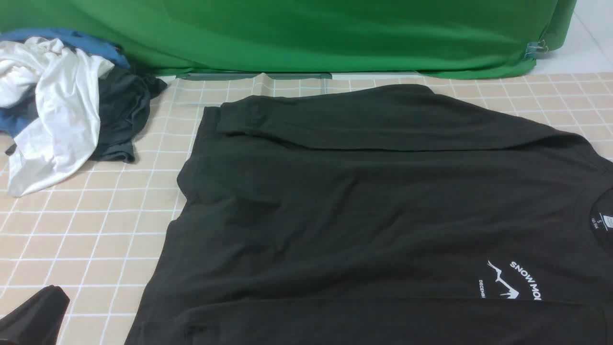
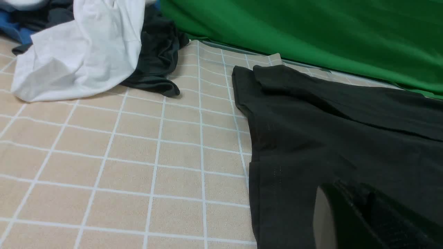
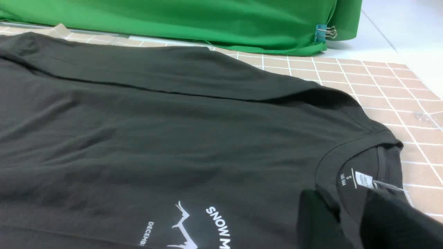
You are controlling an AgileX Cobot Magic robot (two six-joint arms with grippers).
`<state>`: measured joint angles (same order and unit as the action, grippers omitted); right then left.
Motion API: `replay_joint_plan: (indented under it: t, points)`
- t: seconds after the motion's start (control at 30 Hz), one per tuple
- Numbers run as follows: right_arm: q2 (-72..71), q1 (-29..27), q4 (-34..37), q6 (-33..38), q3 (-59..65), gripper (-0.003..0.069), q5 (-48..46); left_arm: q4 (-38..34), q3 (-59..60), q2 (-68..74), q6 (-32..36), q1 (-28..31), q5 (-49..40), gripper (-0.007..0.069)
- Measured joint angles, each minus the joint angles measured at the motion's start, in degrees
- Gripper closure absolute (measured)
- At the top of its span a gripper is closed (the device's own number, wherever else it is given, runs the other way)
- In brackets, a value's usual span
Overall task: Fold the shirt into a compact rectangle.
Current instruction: 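Grasp the left edge of the dark T-shirt lying flat on the table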
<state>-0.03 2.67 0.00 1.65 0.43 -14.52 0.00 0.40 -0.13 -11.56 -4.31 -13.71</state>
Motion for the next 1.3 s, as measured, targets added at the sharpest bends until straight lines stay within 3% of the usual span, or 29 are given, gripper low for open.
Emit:
replay_joint_plan:
  t: [0.73,0.93,1.07,1.2,1.3]
  points:
    - [0.0,0.0,0.0,0.0,0.0,0.042,0.1,0.7,0.0,0.0,-0.2,0.0,1.8,0.061]
    - [0.0,0.0,0.0,0.1,0.0,0.042,0.1,-19.1,0.0,0.0,-9.2,0.0,17.3,0.061]
    - [0.0,0.0,1.6,-0.6,0.0,0.042,1.0,-23.9,0.0,0.0,-11.7,0.0,24.4,0.061]
    - [0.0,0.0,13.8,-12.7,0.0,0.042,10.9,-24.9,0.0,0.0,-16.5,0.0,32.3,0.061]
    - [0.0,0.0,18.0,-22.6,0.0,0.042,17.3,-24.6,0.0,0.0,-23.4,0.0,40.0,0.061]
